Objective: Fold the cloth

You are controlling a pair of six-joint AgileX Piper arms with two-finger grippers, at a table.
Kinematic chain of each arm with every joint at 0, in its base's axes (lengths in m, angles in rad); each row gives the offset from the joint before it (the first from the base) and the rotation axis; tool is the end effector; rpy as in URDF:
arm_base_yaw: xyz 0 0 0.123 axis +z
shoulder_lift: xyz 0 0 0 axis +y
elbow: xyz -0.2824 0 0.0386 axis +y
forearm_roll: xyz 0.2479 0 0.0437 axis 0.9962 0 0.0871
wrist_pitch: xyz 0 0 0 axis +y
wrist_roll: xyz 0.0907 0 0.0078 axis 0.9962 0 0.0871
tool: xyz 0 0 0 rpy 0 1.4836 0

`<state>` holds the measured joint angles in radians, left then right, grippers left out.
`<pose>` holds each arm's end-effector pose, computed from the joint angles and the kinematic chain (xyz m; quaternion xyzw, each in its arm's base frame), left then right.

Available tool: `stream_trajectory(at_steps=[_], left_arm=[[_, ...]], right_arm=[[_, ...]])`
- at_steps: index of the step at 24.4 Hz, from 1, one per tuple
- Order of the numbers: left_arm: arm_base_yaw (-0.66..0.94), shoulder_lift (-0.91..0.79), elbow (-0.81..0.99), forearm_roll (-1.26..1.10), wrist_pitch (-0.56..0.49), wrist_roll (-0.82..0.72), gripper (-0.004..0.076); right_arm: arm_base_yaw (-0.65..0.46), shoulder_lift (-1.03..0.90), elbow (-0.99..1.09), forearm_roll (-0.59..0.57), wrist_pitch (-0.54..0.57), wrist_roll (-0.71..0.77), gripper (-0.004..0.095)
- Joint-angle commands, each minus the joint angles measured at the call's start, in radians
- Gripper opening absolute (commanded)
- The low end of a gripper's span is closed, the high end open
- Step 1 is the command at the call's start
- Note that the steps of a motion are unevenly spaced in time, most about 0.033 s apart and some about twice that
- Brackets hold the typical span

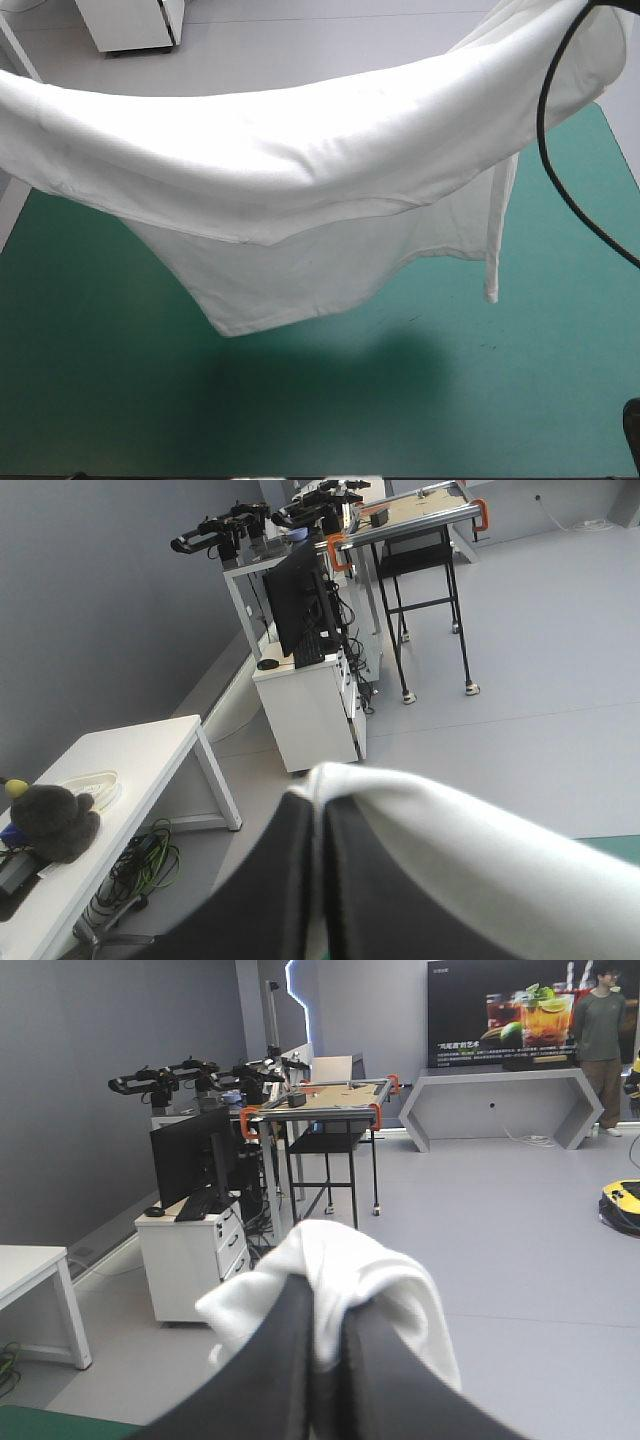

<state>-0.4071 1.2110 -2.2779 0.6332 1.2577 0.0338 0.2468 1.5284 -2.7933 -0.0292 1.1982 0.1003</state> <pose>0.1060 0.0101 0.6364 0.0303 0.7166 0.1612 0.6780 0.1456 0.0341 0.6702 -0.0408 0.6493 0.1184 0.7501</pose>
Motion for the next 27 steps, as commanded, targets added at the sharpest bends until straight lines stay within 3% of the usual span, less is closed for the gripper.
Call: stream_trajectory(at_steps=[1, 9, 14, 18, 23, 25, 27], left_arm=[[-0.003, 0.02, -0.015, 0.015, -0.01, 0.015, -0.0009], [-0.002, 0.158, 0.109, -0.045, -0.028, 0.025, -0.0008], [-0.002, 0.272, 0.216, -0.121, -0.122, -0.001, -0.0009], [0.071, 0.417, 0.231, -0.201, -0.191, -0.013, -0.0009], [0.302, 0.632, 0.231, -0.62, -0.369, 0.005, -0.0009], [0.335, 0.713, 0.231, -0.659, -0.429, 0.005, -0.0009], [0.34, 0.785, 0.231, -0.656, -0.473, 0.003, 0.0048]], right_arm=[[0.0, -0.011, -0.011, 0.017, -0.031, -0.004, -0.0015], [0.0, 0.083, 0.118, 0.054, 0.017, -0.032, -0.0015], [0.0, 0.205, 0.264, 0.01, -0.028, -0.043, -0.0015], [-0.002, 0.379, 0.301, -0.028, -0.112, -0.043, -0.0015], [-0.002, 0.609, 0.301, -0.025, -0.304, -0.043, -0.0015], [-0.003, 0.667, 0.301, -0.043, -0.382, -0.043, -0.0013], [-0.009, 0.708, 0.301, -0.039, -0.435, 0.011, 0.0132]])
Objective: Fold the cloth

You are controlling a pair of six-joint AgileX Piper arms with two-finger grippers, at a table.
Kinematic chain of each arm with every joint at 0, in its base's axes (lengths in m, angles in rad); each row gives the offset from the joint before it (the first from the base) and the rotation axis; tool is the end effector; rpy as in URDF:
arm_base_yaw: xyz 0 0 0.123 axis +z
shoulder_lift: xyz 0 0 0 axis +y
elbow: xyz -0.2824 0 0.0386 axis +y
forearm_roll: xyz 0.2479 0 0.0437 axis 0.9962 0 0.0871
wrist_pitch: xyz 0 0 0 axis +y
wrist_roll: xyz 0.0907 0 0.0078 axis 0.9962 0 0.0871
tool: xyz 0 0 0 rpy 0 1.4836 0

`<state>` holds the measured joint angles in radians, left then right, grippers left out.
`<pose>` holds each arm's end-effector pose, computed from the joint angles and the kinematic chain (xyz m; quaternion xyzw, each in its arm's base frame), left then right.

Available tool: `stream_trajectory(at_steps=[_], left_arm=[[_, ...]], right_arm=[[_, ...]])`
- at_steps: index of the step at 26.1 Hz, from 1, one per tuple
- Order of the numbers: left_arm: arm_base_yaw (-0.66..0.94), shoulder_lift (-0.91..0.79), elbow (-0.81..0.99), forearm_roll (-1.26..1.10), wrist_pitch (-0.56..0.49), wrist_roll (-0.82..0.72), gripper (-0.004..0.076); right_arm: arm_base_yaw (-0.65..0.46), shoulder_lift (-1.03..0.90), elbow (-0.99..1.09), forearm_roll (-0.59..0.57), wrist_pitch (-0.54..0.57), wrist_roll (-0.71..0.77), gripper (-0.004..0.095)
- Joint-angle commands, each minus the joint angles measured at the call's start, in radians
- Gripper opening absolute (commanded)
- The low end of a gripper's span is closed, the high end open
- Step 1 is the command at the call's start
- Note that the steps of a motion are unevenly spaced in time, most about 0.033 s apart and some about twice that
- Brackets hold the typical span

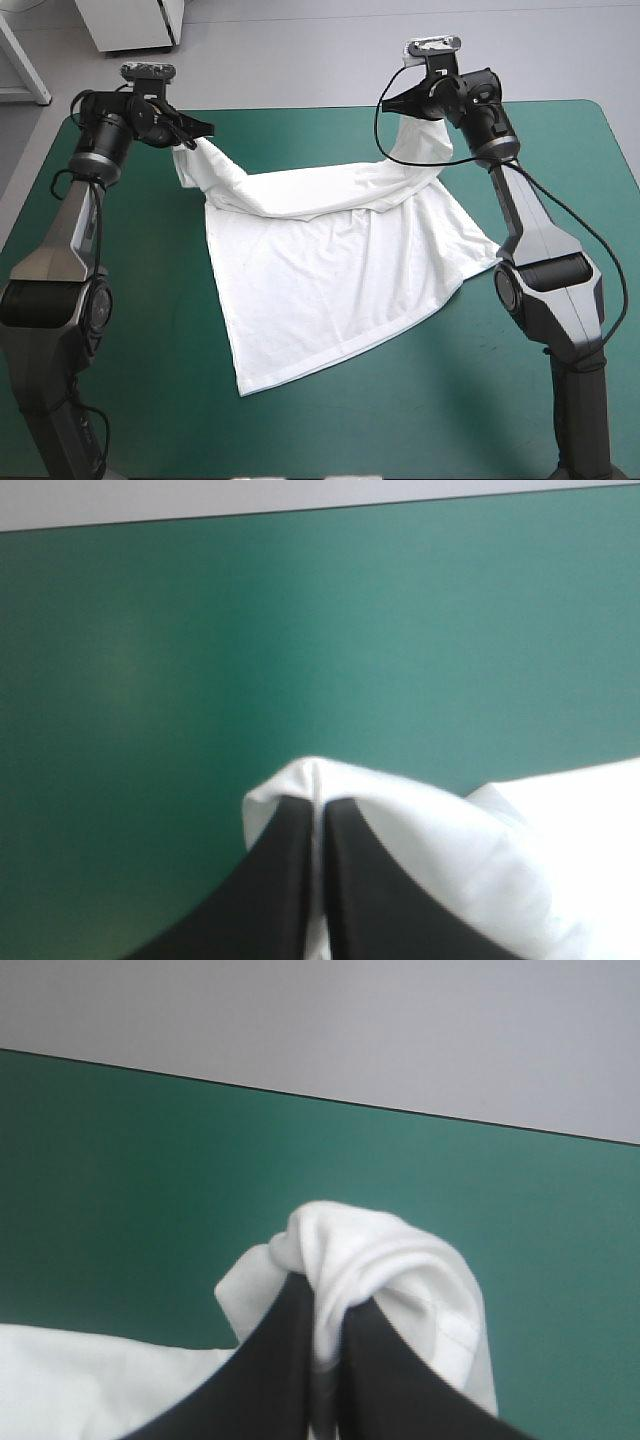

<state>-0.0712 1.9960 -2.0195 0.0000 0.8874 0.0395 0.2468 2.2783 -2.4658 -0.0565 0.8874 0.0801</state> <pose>0.4621 -0.0330 0.3499 0.0510 0.9208 -0.0061 0.3866 0.5078 0.1238 0.3493 -0.0796 0.8835 0.0477 0.4591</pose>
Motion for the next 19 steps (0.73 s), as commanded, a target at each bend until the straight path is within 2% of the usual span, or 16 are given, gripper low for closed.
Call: stream_trajectory(at_steps=[1, 2, 3, 4, 5, 9, 11, 16, 19], left_arm=[[0.006, 0.042, -0.027, -0.043, -0.123, -0.003, 0.016], [0.008, 0.062, -0.027, -0.066, -0.138, -0.003, 0.0249], [0.009, 0.091, -0.03, -0.103, -0.149, -0.003, 0.0429], [0.009, 0.097, -0.03, -0.113, -0.143, -0.003, 0.0516], [0.009, 0.099, -0.03, -0.111, -0.129, -0.003, 0.0614], [0.009, 0.06, -0.084, -0.109, -0.019, -0.003, 0.0617], [0.009, 0.027, -0.13, -0.109, 0.096, -0.005, 0.0617], [0.009, -0.064, -0.162, -0.123, 0.381, -0.04, 0.0617], [-0.001, -0.128, -0.098, -0.133, 0.403, -0.064, 0.0617]], right_arm=[[-0.019, -0.025, -0.026, 0.015, -0.143, 0.034, 0.0371], [-0.023, -0.022, -0.026, 0.029, -0.143, 0.026, 0.0535], [-0.029, -0.019, -0.026, 0.032, -0.129, 0.026, 0.0794], [-0.032, -0.025, -0.029, 0.032, -0.101, 0.028, 0.0892], [-0.032, -0.041, -0.045, 0.01, -0.026, 0.036, 0.0936], [-0.032, -0.102, -0.087, -0.042, 0.194, 0.01, 0.0877], [-0.032, -0.139, -0.102, -0.07, 0.322, -0.019, 0.0845], [-0.032, -0.25, -0.036, -0.072, 0.333, -0.057, 0.0764], [-0.032, -0.326, 0.057, -0.072, 0.333, -0.064, 0.0748]])
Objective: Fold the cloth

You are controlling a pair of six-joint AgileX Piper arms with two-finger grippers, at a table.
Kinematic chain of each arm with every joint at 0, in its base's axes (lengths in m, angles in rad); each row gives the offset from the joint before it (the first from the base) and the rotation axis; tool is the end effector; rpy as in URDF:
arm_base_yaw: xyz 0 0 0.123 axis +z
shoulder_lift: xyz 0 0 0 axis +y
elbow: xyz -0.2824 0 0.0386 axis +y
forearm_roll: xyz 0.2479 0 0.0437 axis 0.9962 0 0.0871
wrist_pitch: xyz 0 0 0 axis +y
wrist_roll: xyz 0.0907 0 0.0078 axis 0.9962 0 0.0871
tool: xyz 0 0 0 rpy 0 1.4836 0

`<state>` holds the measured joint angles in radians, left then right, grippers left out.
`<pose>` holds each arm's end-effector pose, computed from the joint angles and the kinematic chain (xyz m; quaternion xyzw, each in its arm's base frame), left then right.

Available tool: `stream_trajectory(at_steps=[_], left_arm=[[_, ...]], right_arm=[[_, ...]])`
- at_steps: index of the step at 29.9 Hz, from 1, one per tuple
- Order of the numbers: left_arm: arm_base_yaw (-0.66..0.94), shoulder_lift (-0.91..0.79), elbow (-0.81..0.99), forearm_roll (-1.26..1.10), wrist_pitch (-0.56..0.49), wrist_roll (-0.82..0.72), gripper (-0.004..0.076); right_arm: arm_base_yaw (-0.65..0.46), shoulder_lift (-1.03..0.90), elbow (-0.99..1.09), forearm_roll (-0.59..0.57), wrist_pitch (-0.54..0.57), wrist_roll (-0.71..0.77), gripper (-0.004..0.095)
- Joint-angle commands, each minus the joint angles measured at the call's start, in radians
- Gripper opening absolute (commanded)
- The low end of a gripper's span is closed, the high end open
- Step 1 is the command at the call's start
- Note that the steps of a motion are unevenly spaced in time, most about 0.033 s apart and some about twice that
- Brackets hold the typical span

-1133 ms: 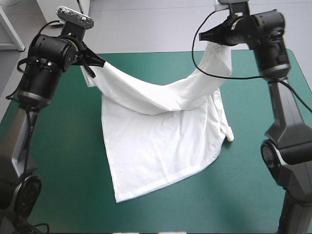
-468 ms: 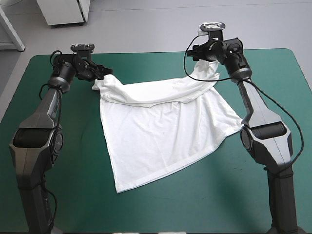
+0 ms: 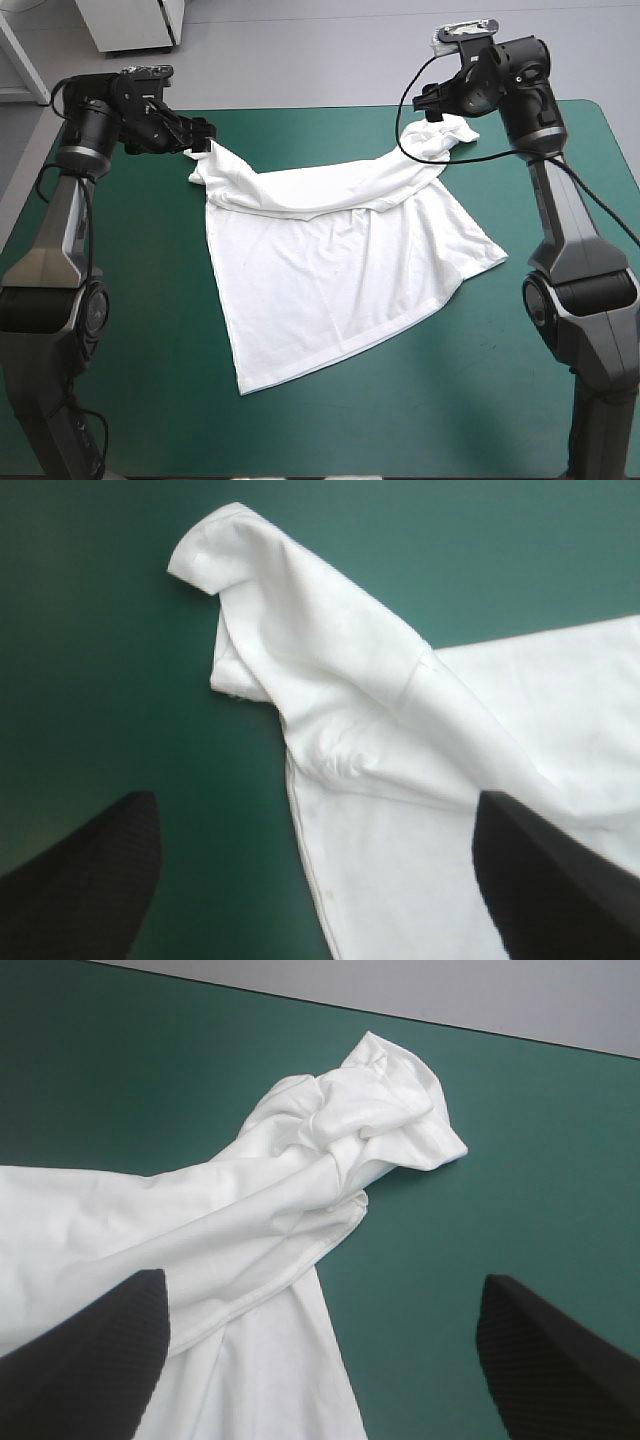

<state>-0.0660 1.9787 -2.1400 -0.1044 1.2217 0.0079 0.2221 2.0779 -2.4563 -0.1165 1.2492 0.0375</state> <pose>0.4346 -0.0377 0.3750 0.0326 0.9538 -0.0606 0.2923 0.4404 0.0892 0.4195 -0.0808 0.9184 -0.0080 0.3872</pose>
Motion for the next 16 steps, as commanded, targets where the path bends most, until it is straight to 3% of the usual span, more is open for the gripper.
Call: stream_trajectory(at_steps=[1, 10, 16], left_arm=[[-0.011, -0.148, 0.07, -0.036, 0.068, -0.04, 0.0617], [-0.243, -0.495, 0.673, 0.124, 0.055, -0.244, 0.061], [-0.419, -0.638, 0.969, 0.145, -0.06, -0.436, 0.0594]], right_arm=[[-0.011, -0.158, 0.095, -0.012, -0.029, -0.022, 0.0741], [-0.071, -0.389, 0.554, -0.011, -0.031, -0.03, 0.074], [-0.109, -0.433, 0.704, 0.007, -0.031, -0.052, 0.074]])
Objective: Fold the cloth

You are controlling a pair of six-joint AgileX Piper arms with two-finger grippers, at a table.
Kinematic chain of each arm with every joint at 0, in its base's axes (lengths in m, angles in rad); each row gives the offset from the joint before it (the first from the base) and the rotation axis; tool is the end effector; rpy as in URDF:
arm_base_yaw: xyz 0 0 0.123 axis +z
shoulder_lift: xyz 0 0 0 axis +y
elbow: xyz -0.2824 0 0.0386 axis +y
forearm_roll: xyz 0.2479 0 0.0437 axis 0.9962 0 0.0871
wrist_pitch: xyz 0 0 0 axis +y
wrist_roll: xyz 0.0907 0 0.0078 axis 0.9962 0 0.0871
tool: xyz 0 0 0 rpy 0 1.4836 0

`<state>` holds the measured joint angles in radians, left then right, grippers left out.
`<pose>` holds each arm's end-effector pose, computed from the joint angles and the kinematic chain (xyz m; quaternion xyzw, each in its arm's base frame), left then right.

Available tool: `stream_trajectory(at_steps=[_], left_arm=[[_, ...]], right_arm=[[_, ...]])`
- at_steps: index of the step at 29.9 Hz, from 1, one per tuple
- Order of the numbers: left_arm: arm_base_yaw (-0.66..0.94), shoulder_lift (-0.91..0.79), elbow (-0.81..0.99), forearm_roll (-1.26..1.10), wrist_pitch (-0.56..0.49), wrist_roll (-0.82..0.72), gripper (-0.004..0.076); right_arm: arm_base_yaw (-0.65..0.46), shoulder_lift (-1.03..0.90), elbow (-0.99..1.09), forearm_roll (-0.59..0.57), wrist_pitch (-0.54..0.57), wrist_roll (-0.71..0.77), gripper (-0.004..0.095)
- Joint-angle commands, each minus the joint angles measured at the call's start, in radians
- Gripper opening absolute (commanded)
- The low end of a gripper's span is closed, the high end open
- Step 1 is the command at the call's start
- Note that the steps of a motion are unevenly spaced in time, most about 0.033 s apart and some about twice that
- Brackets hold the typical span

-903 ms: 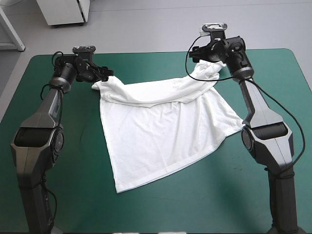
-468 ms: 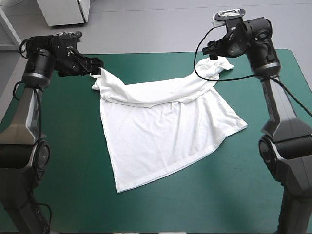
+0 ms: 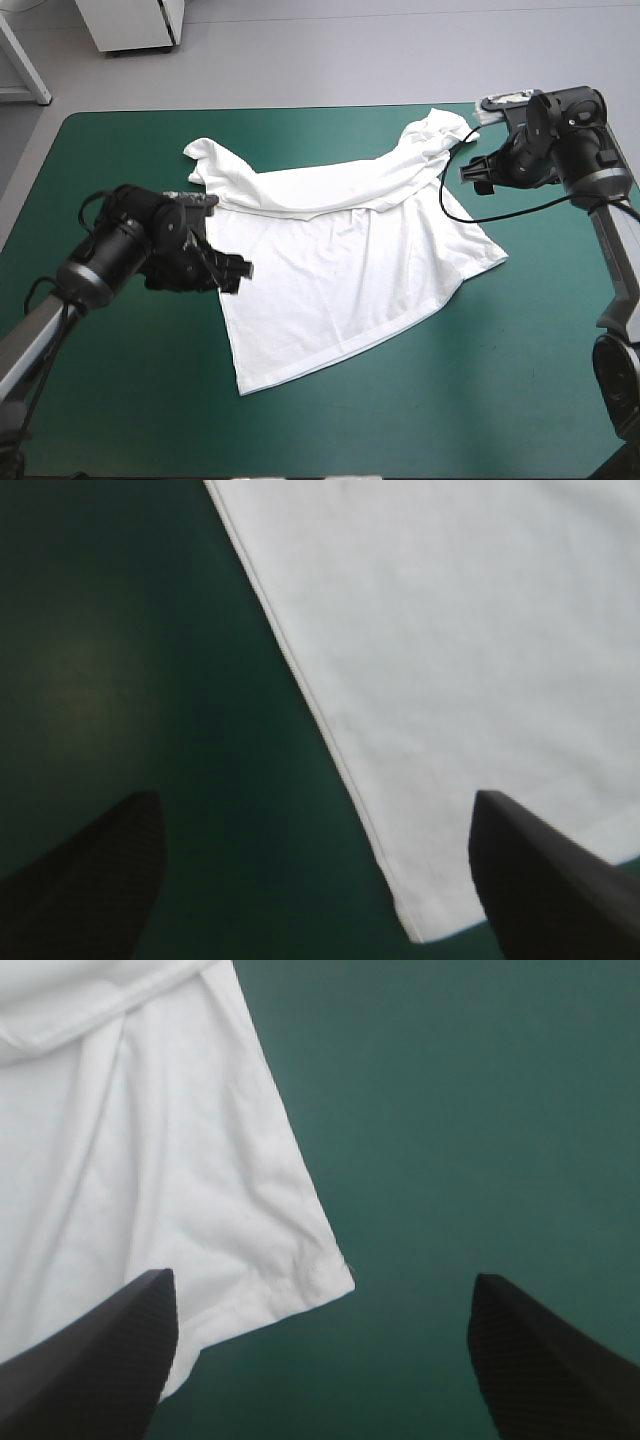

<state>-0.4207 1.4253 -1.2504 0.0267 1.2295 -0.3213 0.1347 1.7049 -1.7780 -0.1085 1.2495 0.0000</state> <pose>0.2489 -0.1089 0.3198 0.0521 0.9905 -0.0337 0.1226 0.3600 0.0393 0.3792 -0.0696 0.9672 -0.0379 0.2412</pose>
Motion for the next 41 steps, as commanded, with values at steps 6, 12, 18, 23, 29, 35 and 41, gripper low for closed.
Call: stream_trajectory(at_steps=[6, 12, 18, 23, 29, 35, 41], left_arm=[[-0.18, -0.103, 0.304, -0.019, -0.193, -0.269, 0.0588], [-0.304, -0.067, 0.399, -0.032, -0.369, -0.376, 0.0577], [-0.319, -0.007, 0.404, -0.041, -0.344, -0.384, 0.0536], [-0.352, 0.025, 0.465, -0.046, -0.435, -0.384, 0.0436], [-0.392, 0.049, 0.515, -0.045, -0.573, -0.387, 0.005], [-0.4, 0.056, 0.548, 0.021, -0.568, -0.377, -0.0006], [-0.4, 0.04, 0.548, 0.05, -0.569, -0.377, -0.0006]], right_arm=[[-0.048, -0.06, 0.059, 0.033, -0.031, -0.024, 0.0726], [-0.048, -0.06, 0.059, 0.065, -0.031, -0.021, 0.0662], [-0.048, -0.06, 0.059, 0.07, -0.031, -0.021, 0.0644], [-0.048, -0.059, 0.098, 0.058, -0.031, -0.021, 0.0644], [-0.048, -0.052, 0.191, 0.06, -0.086, -0.021, 0.0644], [-0.081, -0.011, 0.239, 0.06, -0.112, -0.021, 0.0644], [-0.101, 0.063, 0.239, 0.08, -0.115, -0.021, 0.0644]])
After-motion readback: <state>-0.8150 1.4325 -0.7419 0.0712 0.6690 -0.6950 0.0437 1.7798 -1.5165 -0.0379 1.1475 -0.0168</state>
